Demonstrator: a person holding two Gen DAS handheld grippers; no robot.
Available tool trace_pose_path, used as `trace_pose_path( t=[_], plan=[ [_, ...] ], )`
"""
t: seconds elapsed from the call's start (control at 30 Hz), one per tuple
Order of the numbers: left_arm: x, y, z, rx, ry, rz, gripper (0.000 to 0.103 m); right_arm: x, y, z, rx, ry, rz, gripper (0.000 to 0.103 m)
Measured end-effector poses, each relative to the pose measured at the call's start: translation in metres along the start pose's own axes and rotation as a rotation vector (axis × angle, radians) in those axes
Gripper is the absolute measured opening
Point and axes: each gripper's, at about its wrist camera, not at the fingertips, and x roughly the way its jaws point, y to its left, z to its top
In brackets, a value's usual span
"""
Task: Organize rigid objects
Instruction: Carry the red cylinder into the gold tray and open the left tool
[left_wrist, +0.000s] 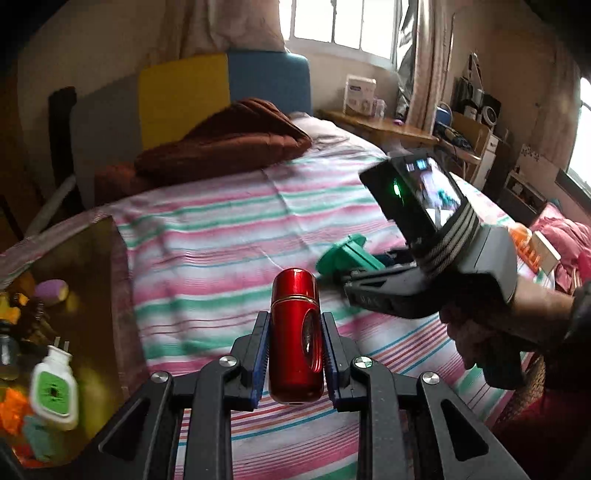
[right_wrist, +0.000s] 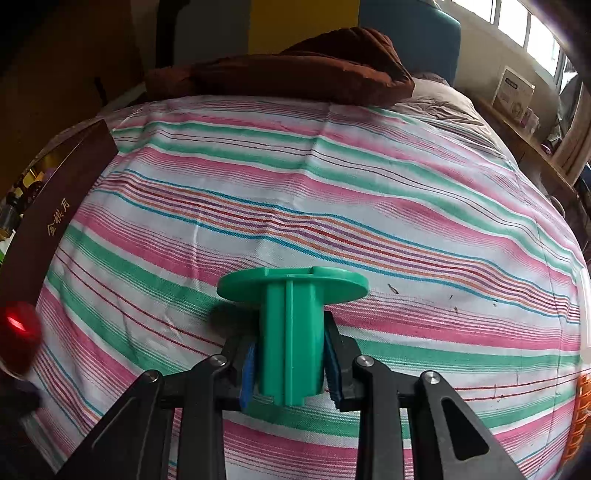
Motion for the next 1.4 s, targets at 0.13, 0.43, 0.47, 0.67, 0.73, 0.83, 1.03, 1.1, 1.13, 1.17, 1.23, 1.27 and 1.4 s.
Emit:
trace_pose_path(
  t=[0.13,0.43,0.47,0.67,0.73,0.83,1.03,1.1,1.13,1.17,1.23,1.27,1.4],
  plan=[
    [-0.01,0.009,0.004,-0.035,-0.014,0.012,0.026,-0.001,0.002,-0.002,-0.01,-0.012,-0.009,0.03],
    [-0.032,0.031,0.002,-0.081,-0.037,0.029,0.026,-0.003,0.003,-0.004,-0.001,-0.038,-0.008,0.03],
    [-0.034,0.033,0.001,-0.083,-0.04,0.031,0.026,-0.003,0.003,-0.004,0.003,-0.039,-0.007,0.03],
    [-0.045,0.042,-0.004,-0.106,-0.049,0.042,0.026,-0.003,0.003,-0.002,-0.002,-0.043,-0.013,0.03],
    [-0.047,0.045,-0.006,-0.112,-0.049,0.042,0.026,-0.003,0.003,-0.002,-0.01,-0.045,-0.018,0.03],
    [-0.049,0.047,-0.008,-0.116,-0.046,0.049,0.026,-0.003,0.004,-0.002,-0.014,-0.046,-0.021,0.03],
    [-0.052,0.054,-0.012,-0.139,-0.03,0.053,0.026,-0.003,0.006,-0.003,-0.026,-0.048,-0.029,0.03],
    [-0.054,0.058,-0.014,-0.148,-0.026,0.048,0.026,-0.004,0.006,-0.003,-0.029,-0.048,-0.031,0.03],
    [-0.056,0.06,-0.016,-0.155,-0.024,0.045,0.026,-0.003,0.006,-0.003,-0.031,-0.049,-0.032,0.03],
    [-0.059,0.064,-0.018,-0.164,-0.024,0.044,0.026,-0.004,0.006,-0.003,-0.033,-0.049,-0.034,0.03],
    [-0.065,0.071,-0.021,-0.172,-0.033,0.05,0.026,-0.004,0.008,-0.003,-0.036,-0.049,-0.039,0.03],
    [-0.07,0.075,-0.023,-0.175,-0.038,0.059,0.026,-0.004,0.008,-0.003,-0.039,-0.049,-0.042,0.03],
    [-0.088,0.102,-0.033,-0.226,-0.051,0.095,0.026,-0.004,0.01,-0.003,-0.045,-0.046,-0.05,0.03]
  ],
)
